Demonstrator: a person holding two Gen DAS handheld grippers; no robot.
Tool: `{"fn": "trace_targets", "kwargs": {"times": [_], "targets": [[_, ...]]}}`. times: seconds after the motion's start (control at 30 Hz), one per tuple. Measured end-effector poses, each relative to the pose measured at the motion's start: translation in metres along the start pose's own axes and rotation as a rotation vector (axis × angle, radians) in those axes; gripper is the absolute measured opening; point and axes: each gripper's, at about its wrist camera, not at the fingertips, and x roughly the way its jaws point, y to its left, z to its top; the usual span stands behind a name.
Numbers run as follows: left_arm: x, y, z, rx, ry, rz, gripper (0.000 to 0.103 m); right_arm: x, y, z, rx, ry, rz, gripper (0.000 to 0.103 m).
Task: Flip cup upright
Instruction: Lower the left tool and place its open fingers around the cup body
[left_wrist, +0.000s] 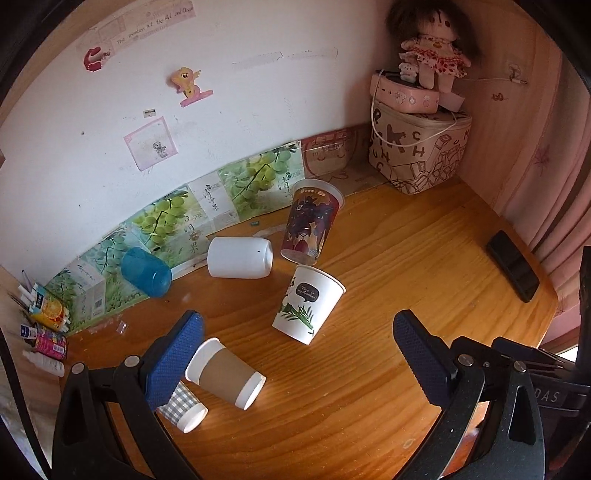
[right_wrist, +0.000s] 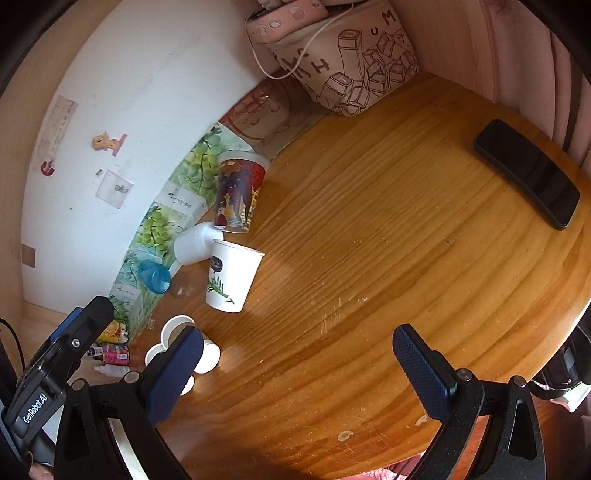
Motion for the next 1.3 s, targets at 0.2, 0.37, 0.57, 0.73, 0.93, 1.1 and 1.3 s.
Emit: {"fn": "trace_targets", "kwargs": {"times": [0.2,0.37,0.57,0.73,0.93,1.1,1.3], "targets": [[0.043,0.005,0.014,-0.012,0.078,-0.047,0.102,0.025,-0.005,0.009,0.026,0.030,-0.058,0.103],[0.082,0.001,0.020,0.028,0.146,-0.064,0.102,0.038,-0.008,0.012,0.039,0.054,-0.097,0.103],[0.119,-0.006,0.021,0.075,0.215,-0.068,0.102,0.047,-0.009,0.015,0.054,0.067,-0.129,0.103],[0.144,-0.010,0.017,0.114,0.267,-0.052,0.102,0.051,-0.008,0.016,0.058,0.070,-0.143,0.103],[0.164,-0.011,0.014,0.130,0.290,-0.055,0.102,0.053,-0.004,0.013,0.050,0.072,-0.161,0.103],[0.175,-0.011,0.012,0.134,0.300,-0.051,0.102,0.055,-0.002,0.007,0.046,0.084,-0.174,0.103],[0.184,-0.007,0.009,0.141,0.322,-0.065,0.096,0.057,-0.001,0.001,0.052,0.093,-0.187,0.103]]}}
